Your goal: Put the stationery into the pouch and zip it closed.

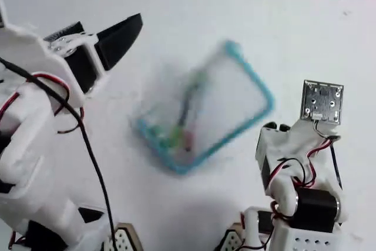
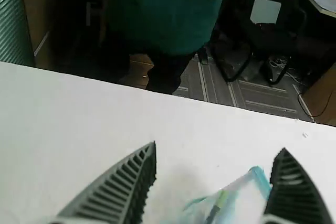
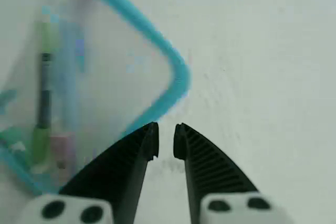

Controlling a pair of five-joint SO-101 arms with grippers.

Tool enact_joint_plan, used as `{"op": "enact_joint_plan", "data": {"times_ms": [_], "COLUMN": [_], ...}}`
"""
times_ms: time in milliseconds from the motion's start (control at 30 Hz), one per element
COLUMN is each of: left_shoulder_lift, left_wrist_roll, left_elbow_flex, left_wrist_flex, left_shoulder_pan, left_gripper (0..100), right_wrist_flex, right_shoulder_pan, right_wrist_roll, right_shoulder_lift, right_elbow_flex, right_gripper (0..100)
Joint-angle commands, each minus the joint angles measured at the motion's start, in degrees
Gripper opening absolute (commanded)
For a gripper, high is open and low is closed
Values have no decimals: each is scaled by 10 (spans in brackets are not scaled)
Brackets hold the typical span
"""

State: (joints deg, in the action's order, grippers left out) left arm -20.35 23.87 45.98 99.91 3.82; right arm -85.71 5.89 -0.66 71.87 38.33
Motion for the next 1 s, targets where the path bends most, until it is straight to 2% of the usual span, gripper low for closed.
{"op": "enact_joint_plan", "data": {"times_ms": [0,133,333,467,567,633,767,833,967], "left_shoulder_lift": [1,-2,-11,-69,-135,-185,-312,-387,-538], "left_wrist_roll": [0,-37,-116,-193,-251,-267,-300,-315,-322], "left_elbow_flex": [15,14,-19,-119,-223,-308,-516,-638,-901], "left_wrist_flex": [10,24,24,22,5,-23,-117,-178,-337], "left_shoulder_pan": [-7,-18,-137,-186,-192,-203,-255,-263,-245], "left_gripper": [347,338,269,135,14,35,24,24,24], "right_wrist_flex": [9,10,40,41,45,76,143,156,165], "right_shoulder_pan": [3,3,-3,-84,-172,-212,-243,-247,-244], "right_wrist_roll": [2,2,5,5,5,5,7,39,149], "right_shoulder_lift": [2,2,7,7,7,9,54,94,192], "right_elbow_flex": [0,0,0,20,66,98,167,202,303], "right_gripper": [62,62,62,62,62,62,62,62,62]}}
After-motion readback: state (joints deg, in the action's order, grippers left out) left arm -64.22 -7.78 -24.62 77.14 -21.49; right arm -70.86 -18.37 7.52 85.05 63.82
